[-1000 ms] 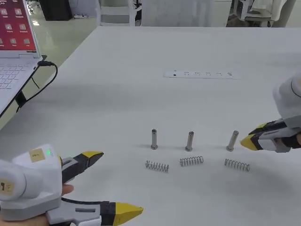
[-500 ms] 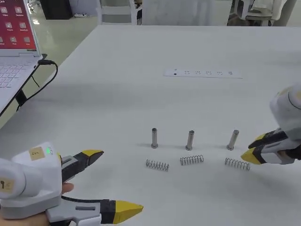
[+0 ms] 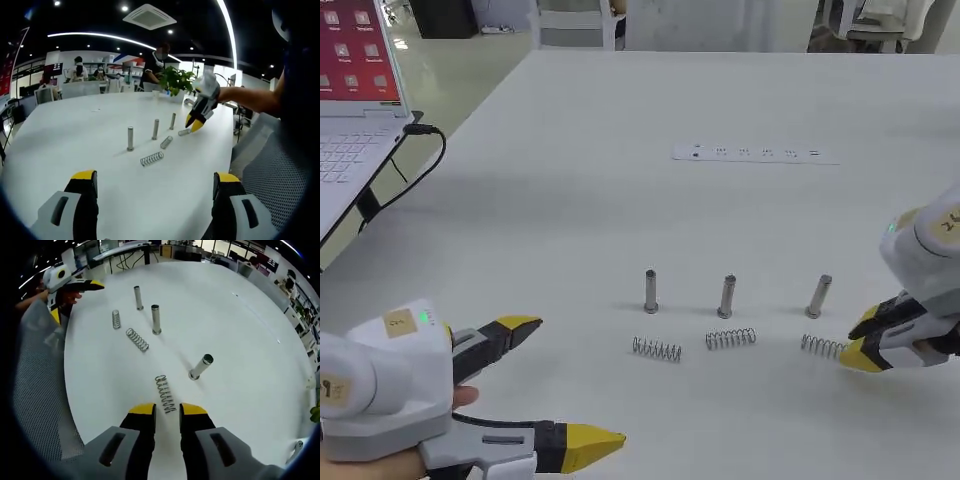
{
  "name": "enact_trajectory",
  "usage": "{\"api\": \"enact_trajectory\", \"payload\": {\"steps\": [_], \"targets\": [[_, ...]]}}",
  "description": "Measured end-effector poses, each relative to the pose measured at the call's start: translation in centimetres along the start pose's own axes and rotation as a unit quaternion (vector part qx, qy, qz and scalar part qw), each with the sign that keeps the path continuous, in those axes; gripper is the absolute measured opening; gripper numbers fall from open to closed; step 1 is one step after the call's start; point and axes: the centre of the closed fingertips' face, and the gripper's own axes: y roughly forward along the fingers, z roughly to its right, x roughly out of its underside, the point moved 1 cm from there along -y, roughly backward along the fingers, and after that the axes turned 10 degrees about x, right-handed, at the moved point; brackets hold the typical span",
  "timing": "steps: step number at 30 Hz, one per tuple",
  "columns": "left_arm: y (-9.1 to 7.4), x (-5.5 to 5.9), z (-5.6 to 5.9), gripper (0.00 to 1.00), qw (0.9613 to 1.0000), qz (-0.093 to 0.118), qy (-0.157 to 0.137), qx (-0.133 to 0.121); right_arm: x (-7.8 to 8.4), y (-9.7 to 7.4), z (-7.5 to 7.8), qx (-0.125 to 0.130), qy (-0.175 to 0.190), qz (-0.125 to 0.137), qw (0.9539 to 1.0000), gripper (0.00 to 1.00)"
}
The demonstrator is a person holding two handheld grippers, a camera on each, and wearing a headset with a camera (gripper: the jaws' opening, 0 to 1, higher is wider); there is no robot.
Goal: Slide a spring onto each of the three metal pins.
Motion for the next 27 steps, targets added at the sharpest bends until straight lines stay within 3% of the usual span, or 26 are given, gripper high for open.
{"api": "enact_trajectory", "payload": {"steps": [27], "targets": [[-0.2, 0.1, 0.2, 0.89, 0.9999, -0.013, 0.010, 0.004, 0.4, 1.1, -0.1, -0.023, -0.049, -0.012, 0.9985, 0.12]]}}
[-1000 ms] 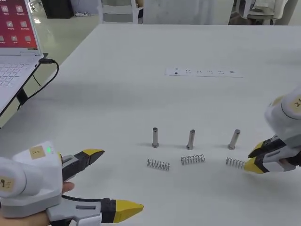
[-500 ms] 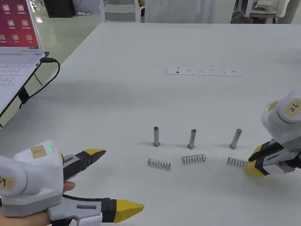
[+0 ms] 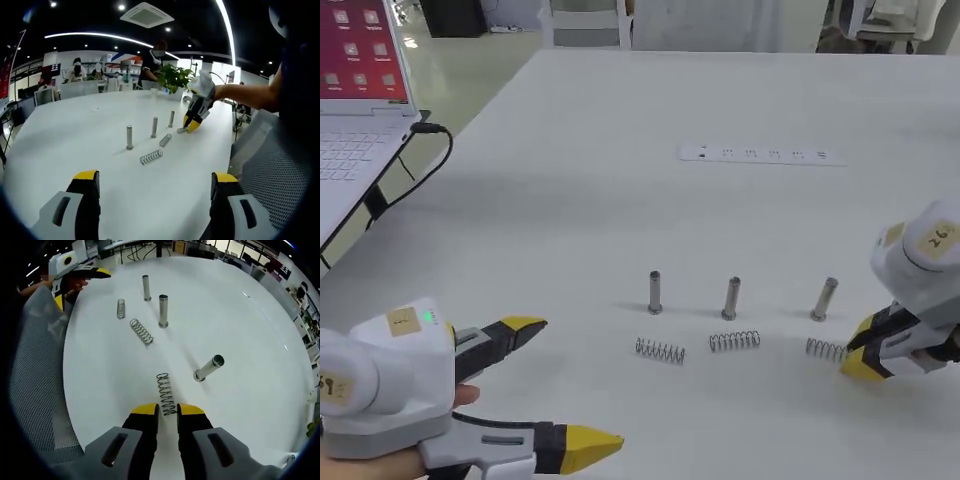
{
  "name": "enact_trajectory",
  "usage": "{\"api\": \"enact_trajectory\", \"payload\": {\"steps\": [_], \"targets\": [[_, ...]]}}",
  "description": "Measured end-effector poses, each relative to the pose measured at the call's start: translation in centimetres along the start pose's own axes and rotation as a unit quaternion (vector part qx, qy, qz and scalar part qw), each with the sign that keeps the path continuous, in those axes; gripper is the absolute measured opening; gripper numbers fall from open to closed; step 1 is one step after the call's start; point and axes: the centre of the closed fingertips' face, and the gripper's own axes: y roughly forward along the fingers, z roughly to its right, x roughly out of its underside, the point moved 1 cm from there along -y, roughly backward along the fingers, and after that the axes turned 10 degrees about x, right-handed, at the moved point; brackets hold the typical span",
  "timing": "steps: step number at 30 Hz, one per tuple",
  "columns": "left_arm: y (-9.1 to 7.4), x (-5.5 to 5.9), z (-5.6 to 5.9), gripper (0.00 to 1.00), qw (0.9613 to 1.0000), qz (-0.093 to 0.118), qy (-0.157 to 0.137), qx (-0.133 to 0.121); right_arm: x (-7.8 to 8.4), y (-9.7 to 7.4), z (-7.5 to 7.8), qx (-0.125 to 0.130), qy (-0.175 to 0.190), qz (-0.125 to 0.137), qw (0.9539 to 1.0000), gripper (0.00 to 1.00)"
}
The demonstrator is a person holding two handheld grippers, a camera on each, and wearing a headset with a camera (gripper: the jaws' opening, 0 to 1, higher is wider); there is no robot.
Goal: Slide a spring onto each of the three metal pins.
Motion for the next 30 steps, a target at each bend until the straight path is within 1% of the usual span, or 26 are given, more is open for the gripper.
{"api": "enact_trajectory", "payload": {"steps": [4, 9, 15, 19, 21, 25, 28, 30], "targets": [[-0.3, -0.1, 0.1, 0.87, 1.0000, 0.001, -0.002, 0.004, 0.0, 0.0, 0.0, -0.008, 0.008, -0.002, 0.9999, 0.12], [-1.0, -0.2, 0.1, 0.85, 1.0000, 0.007, -0.005, 0.003, 0.1, 0.1, 0.1, -0.009, 0.003, -0.004, 0.9999, 0.09], [-1.5, -1.0, 0.2, 0.83, 0.9997, 0.021, -0.008, 0.004, -0.1, 0.2, 0.0, -0.009, -0.004, -0.004, 0.9999, 0.09], [-1.4, -1.3, 0.6, 0.82, 0.9997, 0.021, -0.004, 0.012, -0.4, 0.0, -0.2, -0.008, -0.007, 0.000, 0.9999, 0.08], [-1.2, -1.4, 1.0, 0.81, 0.9996, 0.017, 0.000, 0.023, -0.6, -0.3, -0.4, -0.009, -0.007, 0.003, 0.9999, 0.08], [-0.5, -1.4, 2.1, 0.76, 0.9986, 0.007, 0.008, 0.052, -0.7, -0.6, -0.8, -0.012, -0.009, 0.003, 0.9999, 0.08], [0.0, -1.3, 2.4, 0.76, 0.9977, -0.006, 0.016, 0.066, -0.8, -0.7, -0.9, -0.013, -0.007, 0.004, 0.9999, 0.08], [0.3, -1.2, 2.4, 0.76, 0.9971, -0.009, 0.017, 0.073, -0.8, -0.7, -1.0, -0.014, -0.008, 0.004, 0.9999, 0.08]]}}
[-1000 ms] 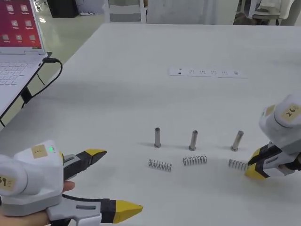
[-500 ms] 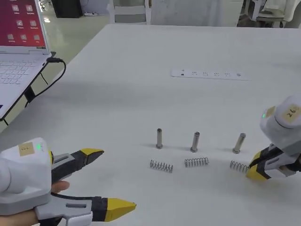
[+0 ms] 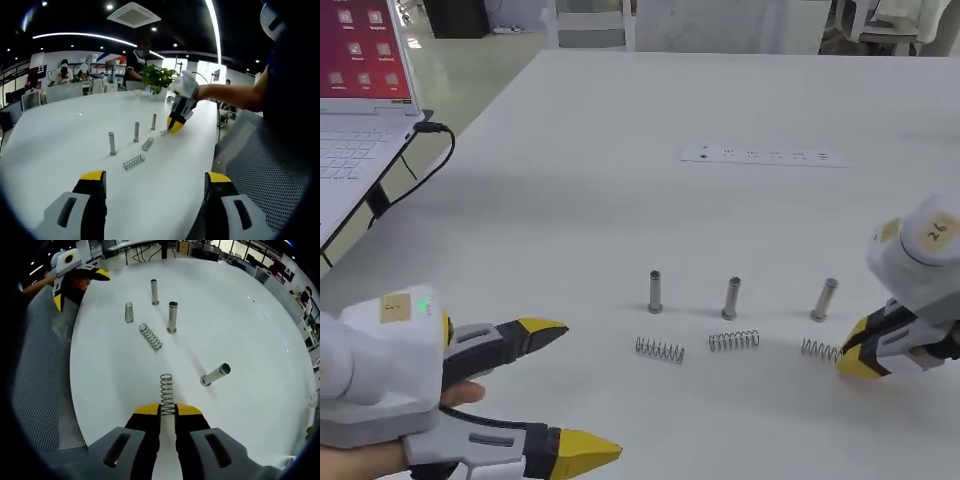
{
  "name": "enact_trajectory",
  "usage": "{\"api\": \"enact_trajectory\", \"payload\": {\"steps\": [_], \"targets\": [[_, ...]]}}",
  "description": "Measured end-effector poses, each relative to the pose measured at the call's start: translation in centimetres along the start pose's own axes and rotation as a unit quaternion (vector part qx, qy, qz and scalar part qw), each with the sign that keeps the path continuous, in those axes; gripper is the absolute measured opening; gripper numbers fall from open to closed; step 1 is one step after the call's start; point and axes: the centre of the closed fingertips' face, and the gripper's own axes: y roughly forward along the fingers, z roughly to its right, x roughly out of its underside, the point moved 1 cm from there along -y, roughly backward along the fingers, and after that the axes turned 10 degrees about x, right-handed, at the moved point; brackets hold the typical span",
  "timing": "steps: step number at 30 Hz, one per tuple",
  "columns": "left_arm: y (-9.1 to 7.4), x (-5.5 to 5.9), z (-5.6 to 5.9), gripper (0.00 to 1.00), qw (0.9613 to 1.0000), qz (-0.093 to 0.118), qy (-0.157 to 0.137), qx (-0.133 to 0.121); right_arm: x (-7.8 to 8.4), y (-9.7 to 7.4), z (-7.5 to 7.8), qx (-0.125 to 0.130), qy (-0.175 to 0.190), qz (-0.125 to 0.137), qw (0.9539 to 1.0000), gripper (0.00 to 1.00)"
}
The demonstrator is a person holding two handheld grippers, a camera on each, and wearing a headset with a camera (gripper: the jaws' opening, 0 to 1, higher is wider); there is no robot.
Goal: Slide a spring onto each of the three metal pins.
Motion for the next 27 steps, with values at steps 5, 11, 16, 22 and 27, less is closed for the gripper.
{"api": "enact_trajectory", "payload": {"steps": [5, 11, 16, 22, 27], "targets": [[0.7, 0.0, -0.3, 0.77, 0.9997, -0.017, 0.015, 0.013, -0.5, -0.5, -0.6, -0.007, 0.000, 0.007, 0.9999, 0.08], [1.7, 0.1, -0.6, 0.75, 0.9985, -0.032, 0.025, 0.037, -1.4, -0.9, -1.3, -0.017, 0.000, 0.016, 0.9997, 0.08], [2.3, 0.1, -1.0, 0.70, 0.9974, -0.040, 0.037, 0.048, -2.2, -1.1, -2.2, -0.022, -0.010, 0.018, 0.9995, 0.08], [2.9, -0.6, -0.9, 0.67, 0.9968, -0.031, 0.041, 0.061, -3.5, -1.3, -3.4, -0.032, -0.023, 0.026, 0.9989, 0.08], [3.6, -0.6, -0.9, 0.65, 0.9959, -0.033, 0.045, 0.071, -4.3, -1.1, -4.5, -0.042, -0.037, 0.027, 0.9981, 0.08]]}}
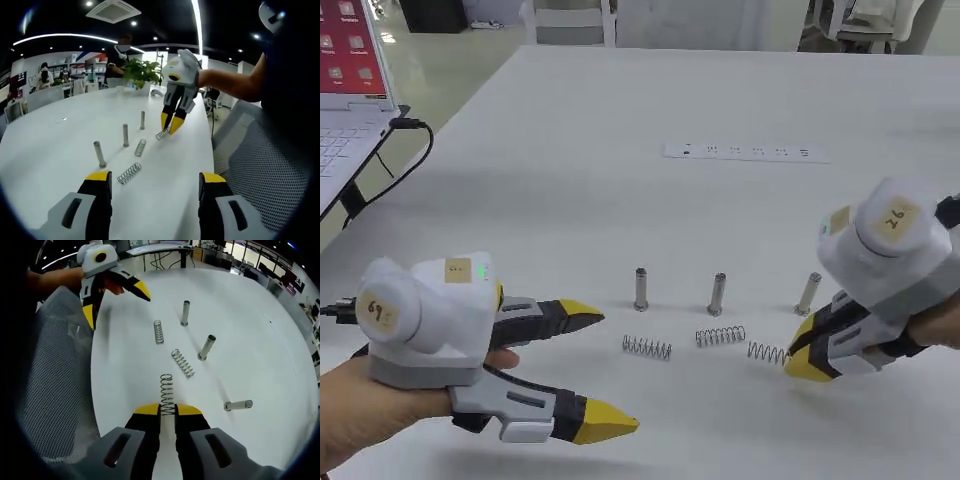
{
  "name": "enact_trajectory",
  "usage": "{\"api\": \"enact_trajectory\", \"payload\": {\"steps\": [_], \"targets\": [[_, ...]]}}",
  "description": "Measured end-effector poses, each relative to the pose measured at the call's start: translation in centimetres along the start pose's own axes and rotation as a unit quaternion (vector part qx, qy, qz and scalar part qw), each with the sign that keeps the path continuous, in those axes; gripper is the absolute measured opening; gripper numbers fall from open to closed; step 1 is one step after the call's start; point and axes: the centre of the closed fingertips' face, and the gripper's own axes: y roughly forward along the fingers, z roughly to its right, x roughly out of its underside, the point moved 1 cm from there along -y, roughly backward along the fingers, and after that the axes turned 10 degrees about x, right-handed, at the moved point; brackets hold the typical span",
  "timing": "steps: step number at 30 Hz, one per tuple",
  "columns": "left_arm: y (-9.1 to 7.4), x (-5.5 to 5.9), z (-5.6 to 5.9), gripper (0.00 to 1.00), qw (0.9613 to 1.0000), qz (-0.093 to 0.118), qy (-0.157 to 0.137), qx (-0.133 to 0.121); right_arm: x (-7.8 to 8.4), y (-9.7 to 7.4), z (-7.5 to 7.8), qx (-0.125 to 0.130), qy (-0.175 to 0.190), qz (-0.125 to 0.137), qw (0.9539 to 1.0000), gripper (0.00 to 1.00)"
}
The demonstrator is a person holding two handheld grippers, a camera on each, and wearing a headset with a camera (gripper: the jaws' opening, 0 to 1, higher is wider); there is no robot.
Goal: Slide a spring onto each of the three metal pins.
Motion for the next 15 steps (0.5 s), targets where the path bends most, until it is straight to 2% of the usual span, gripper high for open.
{"api": "enact_trajectory", "payload": {"steps": [15], "targets": [[1.9, -0.4, 0.2, 0.60, 0.9997, 0.007, 0.002, 0.025, -2.9, 0.5, -2.0, -0.025, -0.046, 0.012, 0.9986, 0.08]]}}
